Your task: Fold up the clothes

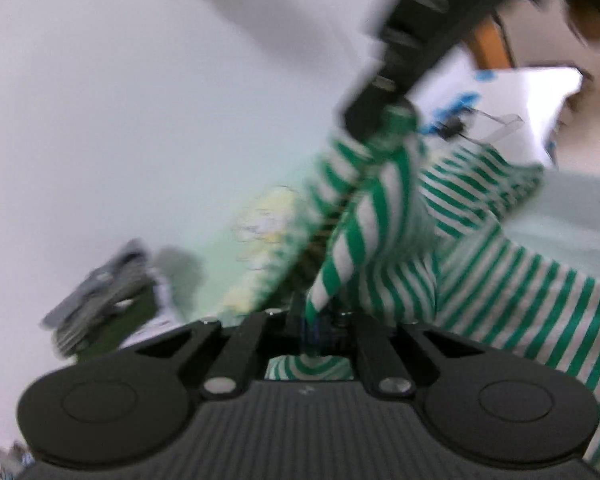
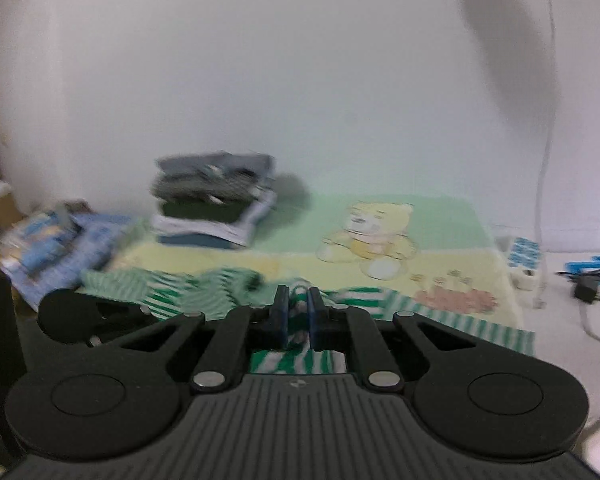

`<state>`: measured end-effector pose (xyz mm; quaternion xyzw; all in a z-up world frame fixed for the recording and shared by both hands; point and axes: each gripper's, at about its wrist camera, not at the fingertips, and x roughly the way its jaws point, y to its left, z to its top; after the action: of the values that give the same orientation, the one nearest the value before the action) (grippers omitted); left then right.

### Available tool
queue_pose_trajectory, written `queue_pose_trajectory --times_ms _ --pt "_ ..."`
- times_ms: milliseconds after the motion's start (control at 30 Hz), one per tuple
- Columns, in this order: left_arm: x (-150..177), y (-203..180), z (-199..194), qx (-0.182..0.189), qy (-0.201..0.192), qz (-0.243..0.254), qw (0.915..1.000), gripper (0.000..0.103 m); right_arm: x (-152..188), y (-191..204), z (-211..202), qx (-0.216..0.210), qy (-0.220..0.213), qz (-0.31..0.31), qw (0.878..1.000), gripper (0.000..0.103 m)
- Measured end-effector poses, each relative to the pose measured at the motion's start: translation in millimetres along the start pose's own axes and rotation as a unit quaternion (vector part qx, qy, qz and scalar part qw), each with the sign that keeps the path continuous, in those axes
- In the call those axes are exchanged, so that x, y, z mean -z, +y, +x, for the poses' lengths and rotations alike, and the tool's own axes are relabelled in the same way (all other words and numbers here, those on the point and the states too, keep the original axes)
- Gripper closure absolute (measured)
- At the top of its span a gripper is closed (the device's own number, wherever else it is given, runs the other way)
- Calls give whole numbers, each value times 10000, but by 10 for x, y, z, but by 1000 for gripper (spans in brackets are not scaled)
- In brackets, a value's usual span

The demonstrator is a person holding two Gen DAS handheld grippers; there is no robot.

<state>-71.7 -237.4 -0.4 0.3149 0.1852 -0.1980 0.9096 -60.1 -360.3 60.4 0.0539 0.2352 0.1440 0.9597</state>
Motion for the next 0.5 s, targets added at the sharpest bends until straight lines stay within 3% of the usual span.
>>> queue_pose_trajectory --times_ms 200,300,500 --pt "24 542 -702 -258 18 -587 9979 90 -106 308 -244 -992 230 -122 9947 95" --pt "159 661 -940 20 150 -787 9968 86 -78 504 -313 -1418 412 -360 9884 95" --pt "572 545 -1036 466 916 -438 9937 83 186 747 -168 -1865 1131 -584 9742 95"
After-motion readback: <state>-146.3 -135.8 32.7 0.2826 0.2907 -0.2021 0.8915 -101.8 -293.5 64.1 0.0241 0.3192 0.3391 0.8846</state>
